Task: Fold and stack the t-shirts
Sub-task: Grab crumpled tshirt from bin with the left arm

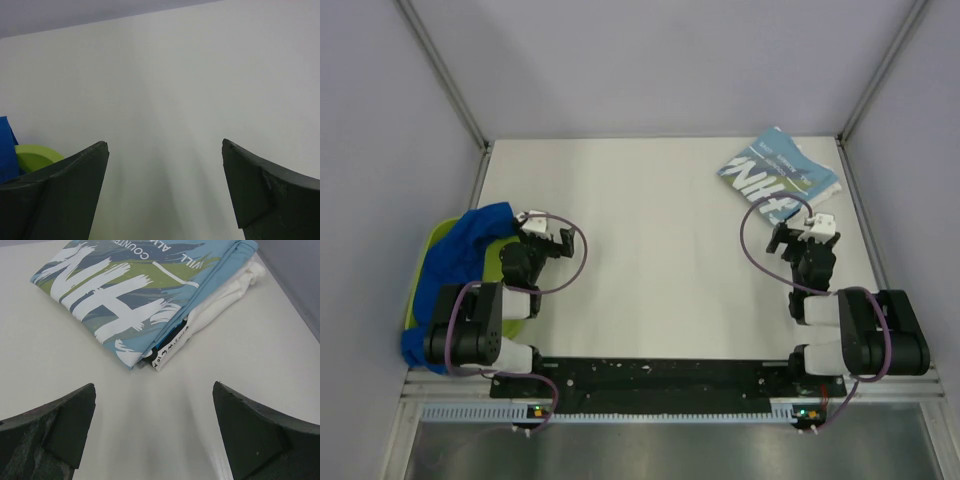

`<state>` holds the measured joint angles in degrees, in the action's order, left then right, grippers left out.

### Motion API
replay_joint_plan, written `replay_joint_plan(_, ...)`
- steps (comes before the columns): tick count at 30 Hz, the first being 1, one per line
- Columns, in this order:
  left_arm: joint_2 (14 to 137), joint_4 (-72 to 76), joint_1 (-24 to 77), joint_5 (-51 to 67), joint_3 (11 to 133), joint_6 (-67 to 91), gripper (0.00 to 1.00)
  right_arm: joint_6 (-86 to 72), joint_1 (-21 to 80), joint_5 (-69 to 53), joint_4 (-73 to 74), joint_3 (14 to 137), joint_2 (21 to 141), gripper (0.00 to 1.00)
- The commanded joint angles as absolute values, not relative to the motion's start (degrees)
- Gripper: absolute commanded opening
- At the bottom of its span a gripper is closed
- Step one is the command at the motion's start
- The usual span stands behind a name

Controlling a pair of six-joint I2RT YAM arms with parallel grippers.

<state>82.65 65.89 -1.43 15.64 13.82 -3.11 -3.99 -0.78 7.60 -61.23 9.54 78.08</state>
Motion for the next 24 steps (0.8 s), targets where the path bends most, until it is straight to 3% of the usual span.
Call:
replay_joint_plan(1, 82.5, 68.5, -1.8, 16.3, 14.1, -3.3, 0.99, -3.5, -0.4, 7.0, -63.0, 11.3, 78.1, 0.99)
replay_joint_plan(9, 79.8, 64.0, -1.7, 17.7, 15.5, -3.7, 0.98, -3.7, -0.4, 7.2, -63.9, 10.7, 77.3, 0.99)
replay_joint_plan(13, 76.7, 31.7, -1.9, 22.3, 32.8, -4.0, 0.97, -2.6, -0.4, 6.6, -49.9, 13.6, 68.2, 0.99)
replay_joint_plan(16, 74.1, 12.7, -1.8, 33.4, 44.8, -6.0, 0.94, -8.5, 1.5, 7.3, -38.3, 19.0, 60.3, 0.99)
replay_joint_plan(19, 71.5, -8.7, -1.8, 37.2, 56.1, -12.5, 0.94, -12.6, 1.6, -2.4, -34.4, 23.5, 57.0, 0.96)
replay_joint_plan(24, 71.8, -35.7, -4.3, 12.6, 68.4, -24.6, 0.95, -14.1, 3.7, -11.0, -19.1, 35.8, 56.6, 0.88)
